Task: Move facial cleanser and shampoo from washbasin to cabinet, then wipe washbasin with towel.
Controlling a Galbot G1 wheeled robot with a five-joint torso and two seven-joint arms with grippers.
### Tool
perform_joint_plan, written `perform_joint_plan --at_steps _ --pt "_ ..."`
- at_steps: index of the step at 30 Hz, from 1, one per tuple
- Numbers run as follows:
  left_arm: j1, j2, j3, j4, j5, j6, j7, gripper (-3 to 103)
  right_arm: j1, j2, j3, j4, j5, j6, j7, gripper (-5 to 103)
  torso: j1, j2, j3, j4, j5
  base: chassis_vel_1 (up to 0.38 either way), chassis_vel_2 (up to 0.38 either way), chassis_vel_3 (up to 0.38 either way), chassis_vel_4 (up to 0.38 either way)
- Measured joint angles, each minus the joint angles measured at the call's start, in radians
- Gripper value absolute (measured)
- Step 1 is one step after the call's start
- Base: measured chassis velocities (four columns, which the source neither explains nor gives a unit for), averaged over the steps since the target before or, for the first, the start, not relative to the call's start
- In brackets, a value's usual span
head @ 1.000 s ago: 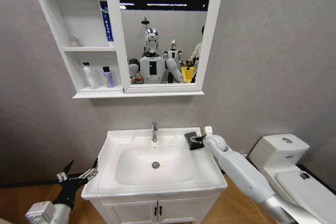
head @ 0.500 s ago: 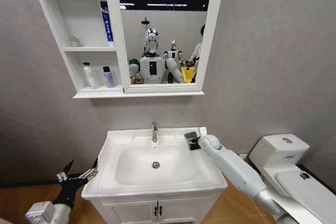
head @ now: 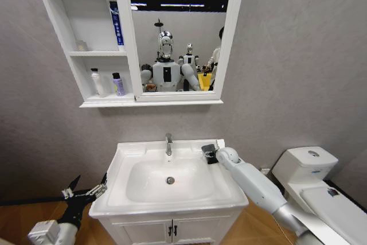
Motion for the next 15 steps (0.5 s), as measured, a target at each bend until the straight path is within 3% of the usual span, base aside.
perform_joint_plan --at_steps 4,7,12,15 --pt "0.000 0.000 0.000 0.000 0.000 0.000 0.000 100 0.001 0.009 0.002 -0.013 -0.005 0.000 -0.002 77 0.000 0.000 0.000 0.0000 0.0000 0.000 0.000 0.000 0.000" --pt "0.000 0.000 0.000 0.000 0.000 0.000 0.000 100 0.002 0.013 0.003 -0.024 -0.015 0.001 -0.005 87 0.000 0.000 0.000 0.0000 0.0000 0.000 0.000 0.000 0.000" --pt "0.000 0.000 0.000 0.000 0.000 0.000 0.000 100 0.007 0.010 0.004 -0.037 -0.031 0.001 -0.021 93 0.000 0.000 0.000 0.0000 0.0000 0.000 0.000 0.000 0.000" --pt "0.000 0.000 0.000 0.000 0.000 0.000 0.000 100 0.009 0.011 0.005 -0.053 -0.047 0.002 -0.032 89 0.000 0.000 0.000 0.0000 0.0000 0.000 0.000 0.000 0.000"
